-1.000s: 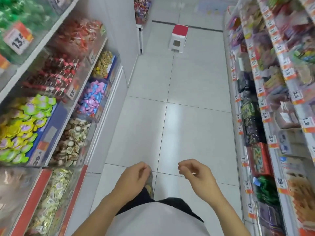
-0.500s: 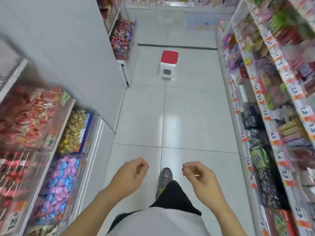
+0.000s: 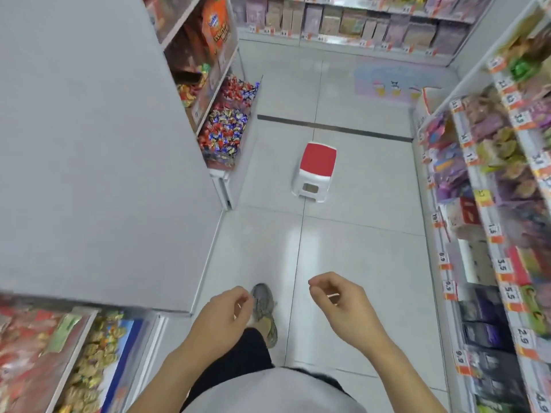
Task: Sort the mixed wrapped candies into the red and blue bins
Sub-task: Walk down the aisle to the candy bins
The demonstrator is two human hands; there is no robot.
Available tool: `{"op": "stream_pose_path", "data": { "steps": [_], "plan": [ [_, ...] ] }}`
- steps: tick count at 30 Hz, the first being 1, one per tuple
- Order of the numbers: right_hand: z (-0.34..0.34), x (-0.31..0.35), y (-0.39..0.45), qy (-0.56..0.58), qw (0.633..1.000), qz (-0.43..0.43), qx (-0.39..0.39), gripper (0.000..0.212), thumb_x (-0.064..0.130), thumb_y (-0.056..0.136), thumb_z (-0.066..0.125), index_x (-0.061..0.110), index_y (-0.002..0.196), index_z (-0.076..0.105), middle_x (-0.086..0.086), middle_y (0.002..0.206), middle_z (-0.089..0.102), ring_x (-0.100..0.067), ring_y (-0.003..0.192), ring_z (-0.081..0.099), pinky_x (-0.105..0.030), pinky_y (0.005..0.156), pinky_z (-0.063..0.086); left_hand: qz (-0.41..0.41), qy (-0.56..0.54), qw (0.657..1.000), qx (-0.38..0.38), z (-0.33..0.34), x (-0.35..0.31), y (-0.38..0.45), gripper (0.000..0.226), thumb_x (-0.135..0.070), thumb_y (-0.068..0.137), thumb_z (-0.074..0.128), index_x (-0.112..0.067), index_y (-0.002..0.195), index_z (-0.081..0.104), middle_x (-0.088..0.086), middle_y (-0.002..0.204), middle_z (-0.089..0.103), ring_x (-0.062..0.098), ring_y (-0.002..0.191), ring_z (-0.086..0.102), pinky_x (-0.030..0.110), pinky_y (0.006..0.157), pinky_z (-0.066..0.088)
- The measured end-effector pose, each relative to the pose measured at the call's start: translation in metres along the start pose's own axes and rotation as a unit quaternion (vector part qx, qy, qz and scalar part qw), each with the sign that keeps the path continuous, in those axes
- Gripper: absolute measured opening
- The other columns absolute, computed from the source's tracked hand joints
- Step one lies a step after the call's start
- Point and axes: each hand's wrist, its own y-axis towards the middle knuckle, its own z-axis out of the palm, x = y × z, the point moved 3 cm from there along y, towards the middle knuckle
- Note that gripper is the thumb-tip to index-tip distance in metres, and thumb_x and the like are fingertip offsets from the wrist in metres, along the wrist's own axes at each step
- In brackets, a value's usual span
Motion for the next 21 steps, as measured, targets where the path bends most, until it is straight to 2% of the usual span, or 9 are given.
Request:
{"op": "stream_pose_path", "data": {
  "steps": [4, 8, 13, 16, 21],
  "plan": [
    [-0.026, 0.043, 0.088, 0.003, 0.999, 0.029, -0.020, 0.009, 0.028, 0.097, 0.062, 0.033, 0.098, 0.069, 0.022, 0.095, 0.070, 0.000, 0.085, 0.066, -0.015, 0.073, 0.051, 0.031, 0.016, 0.999, 0.009, -0.060, -0.038, 0.114, 0.016, -0.032, 0.099, 0.049, -0.036, 0.090, 0.061, -0.019, 0.081, 0.064, 0.000, 0.081, 0.060, 0.014, 0.069, 0.046],
    [-0.060, 0.076, 0.167, 0.006, 0.998, 0.044, -0.039, 0.010, 0.025, 0.097, 0.062, 0.032, 0.096, 0.069, 0.026, 0.094, 0.069, 0.002, 0.089, 0.066, -0.016, 0.075, 0.051, 0.056, 0.029, 0.998, 0.026, -0.113, -0.077, 0.218, 0.015, -0.030, 0.098, 0.051, -0.036, 0.089, 0.061, -0.019, 0.080, 0.064, 0.004, 0.078, 0.061, 0.022, 0.070, 0.051],
    [-0.095, 0.103, 0.280, 0.006, 0.998, 0.050, -0.042, 0.012, 0.020, 0.097, 0.062, 0.027, 0.093, 0.070, 0.025, 0.092, 0.069, 0.002, 0.088, 0.065, -0.010, 0.071, 0.047, 0.069, 0.054, 0.996, 0.015, -0.158, -0.103, 0.345, 0.013, -0.028, 0.097, 0.053, -0.032, 0.089, 0.062, -0.018, 0.081, 0.064, 0.005, 0.076, 0.061, 0.028, 0.070, 0.051],
    [-0.115, 0.117, 0.363, 0.006, 0.998, 0.046, -0.032, 0.011, 0.021, 0.096, 0.063, 0.029, 0.094, 0.070, 0.025, 0.092, 0.070, 0.000, 0.088, 0.066, -0.010, 0.072, 0.047, 0.068, 0.069, 0.995, 0.018, -0.175, -0.115, 0.418, 0.012, -0.029, 0.097, 0.052, -0.030, 0.090, 0.062, -0.018, 0.081, 0.064, 0.006, 0.075, 0.060, 0.031, 0.070, 0.051],
    [-0.146, 0.169, 0.504, -0.006, 0.999, 0.017, 0.031, 0.011, 0.020, 0.098, 0.061, 0.025, 0.095, 0.070, 0.024, 0.092, 0.070, 0.002, 0.085, 0.066, -0.012, 0.072, 0.049, 0.015, 0.056, 0.998, 0.012, -0.210, -0.137, 0.513, 0.011, -0.031, 0.097, 0.052, -0.030, 0.090, 0.060, -0.014, 0.079, 0.062, 0.011, 0.075, 0.059, 0.028, 0.070, 0.049]
  ]
}}
